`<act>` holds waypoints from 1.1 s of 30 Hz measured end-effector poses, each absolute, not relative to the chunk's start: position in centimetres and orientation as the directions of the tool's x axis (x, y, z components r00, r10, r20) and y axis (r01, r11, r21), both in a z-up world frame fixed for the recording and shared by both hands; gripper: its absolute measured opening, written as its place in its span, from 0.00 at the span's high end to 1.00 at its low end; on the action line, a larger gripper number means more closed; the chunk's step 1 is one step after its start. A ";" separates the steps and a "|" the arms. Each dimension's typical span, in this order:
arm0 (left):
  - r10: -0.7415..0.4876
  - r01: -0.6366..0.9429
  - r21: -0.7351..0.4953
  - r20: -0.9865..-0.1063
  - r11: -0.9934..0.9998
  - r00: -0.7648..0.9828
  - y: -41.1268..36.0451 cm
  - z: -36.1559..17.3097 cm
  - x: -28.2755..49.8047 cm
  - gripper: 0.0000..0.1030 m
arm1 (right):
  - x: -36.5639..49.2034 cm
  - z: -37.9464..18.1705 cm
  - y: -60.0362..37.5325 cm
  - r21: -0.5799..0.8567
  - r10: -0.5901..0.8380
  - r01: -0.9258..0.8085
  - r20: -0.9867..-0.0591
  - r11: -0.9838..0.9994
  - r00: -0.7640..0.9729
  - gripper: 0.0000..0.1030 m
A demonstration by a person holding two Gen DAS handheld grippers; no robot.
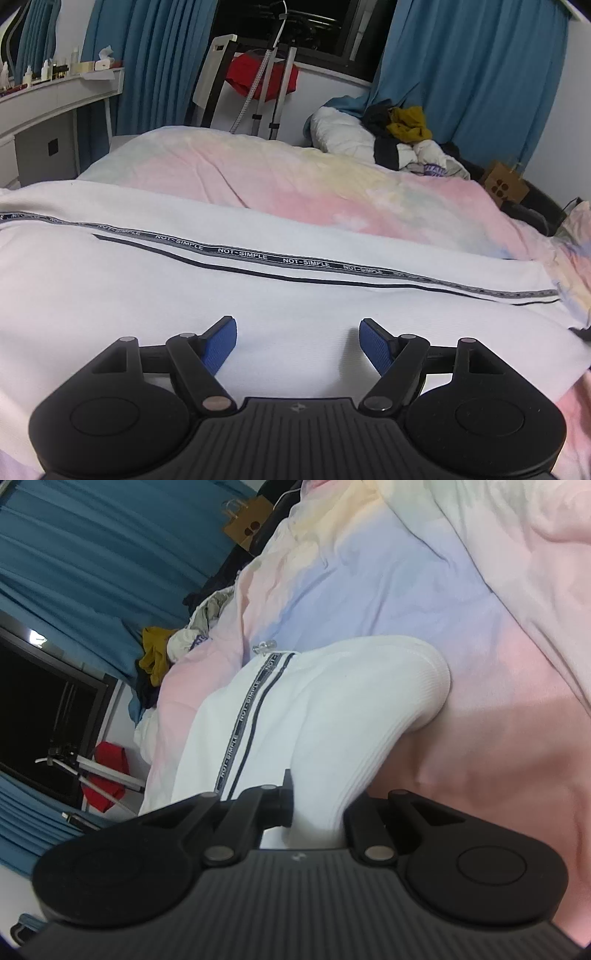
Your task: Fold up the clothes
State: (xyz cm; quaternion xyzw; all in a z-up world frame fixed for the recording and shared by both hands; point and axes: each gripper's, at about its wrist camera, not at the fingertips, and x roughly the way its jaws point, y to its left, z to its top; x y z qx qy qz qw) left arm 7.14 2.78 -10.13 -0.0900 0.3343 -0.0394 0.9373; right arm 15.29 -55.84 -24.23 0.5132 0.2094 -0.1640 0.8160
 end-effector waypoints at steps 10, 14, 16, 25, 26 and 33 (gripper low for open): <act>-0.120 0.037 -0.146 -0.619 0.989 0.776 2.6 -10.7 7.5 0.27 | 15.3 -24.2 -55.6 0.753 -0.074 0.491 -0.514 0.438 0.855 0.90; -0.098 0.049 -0.094 -0.632 0.994 0.769 2.0 -11.2 7.6 0.27 | 15.3 -24.2 -55.5 0.751 -0.077 0.491 -0.514 0.442 0.854 0.90; -0.096 0.048 -0.092 -0.639 0.995 0.764 2.1 -11.3 7.7 0.27 | 15.3 -24.2 -55.5 0.748 -0.078 0.491 -0.515 0.446 0.854 0.90; -0.071 0.061 -0.038 -0.664 0.997 0.745 1.8 -12.5 8.0 0.21 | 15.5 -24.1 -55.3 0.734 -0.087 0.497 -0.520 0.463 0.850 0.90; -0.070 0.060 -0.037 -0.664 0.997 0.745 1.9 -12.6 8.0 0.21 | 15.5 -24.1 -55.3 0.733 -0.088 0.497 -0.520 0.465 0.849 0.90; -0.064 0.061 -0.029 -0.667 0.998 0.743 1.7 -12.7 8.0 0.19 | 15.5 -24.0 -55.1 0.726 -0.095 0.499 -0.521 0.473 0.848 0.90</act>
